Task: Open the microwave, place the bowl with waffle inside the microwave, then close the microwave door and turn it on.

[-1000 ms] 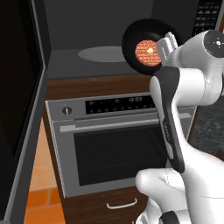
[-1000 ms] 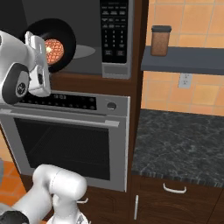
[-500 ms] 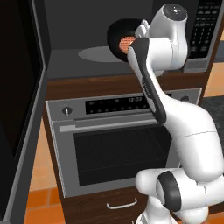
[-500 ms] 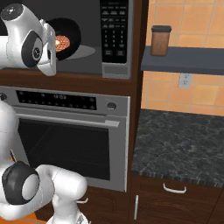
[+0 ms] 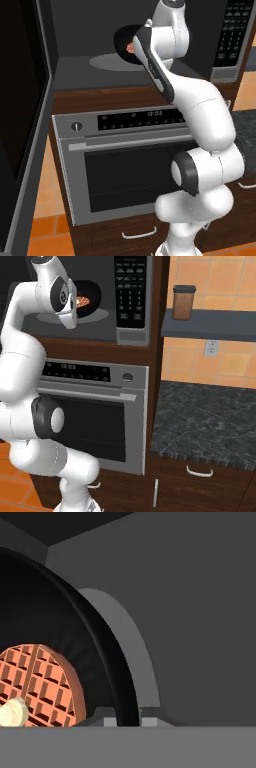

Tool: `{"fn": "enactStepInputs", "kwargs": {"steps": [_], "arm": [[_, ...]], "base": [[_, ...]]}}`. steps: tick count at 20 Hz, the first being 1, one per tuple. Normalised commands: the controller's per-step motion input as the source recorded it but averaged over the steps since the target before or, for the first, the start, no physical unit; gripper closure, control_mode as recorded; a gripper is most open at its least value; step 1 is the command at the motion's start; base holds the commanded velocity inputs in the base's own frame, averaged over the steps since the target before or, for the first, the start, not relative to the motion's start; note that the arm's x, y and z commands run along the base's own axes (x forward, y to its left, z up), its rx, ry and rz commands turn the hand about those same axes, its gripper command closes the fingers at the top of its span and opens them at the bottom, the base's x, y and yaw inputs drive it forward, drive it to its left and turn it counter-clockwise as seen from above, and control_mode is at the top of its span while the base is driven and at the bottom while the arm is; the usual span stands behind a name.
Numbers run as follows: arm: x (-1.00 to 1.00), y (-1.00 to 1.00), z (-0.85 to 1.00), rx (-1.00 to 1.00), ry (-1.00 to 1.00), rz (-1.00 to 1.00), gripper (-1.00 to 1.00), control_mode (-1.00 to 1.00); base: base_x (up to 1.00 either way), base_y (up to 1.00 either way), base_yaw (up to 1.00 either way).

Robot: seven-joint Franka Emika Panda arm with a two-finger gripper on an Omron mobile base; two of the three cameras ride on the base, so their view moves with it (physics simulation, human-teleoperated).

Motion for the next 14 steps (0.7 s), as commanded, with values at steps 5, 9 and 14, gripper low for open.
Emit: {"fn": "enactStepInputs", "kwargs": {"steps": [5,9,14], "arm": [[0.95,0.41,-0.3,0.0,0.04,0.02,1.0,-1.0],[0.73,0.3,-0.39,0.0,0.0,0.03,-1.0,-1.0],[-0.36,0.0,-0.7,0.06,-0.39,0.15,-1.0,-1.0]], "base": [[0.0,0.0,0.0],[0.0,0.0,0.0],[0.0,0.0,0.0]]}}
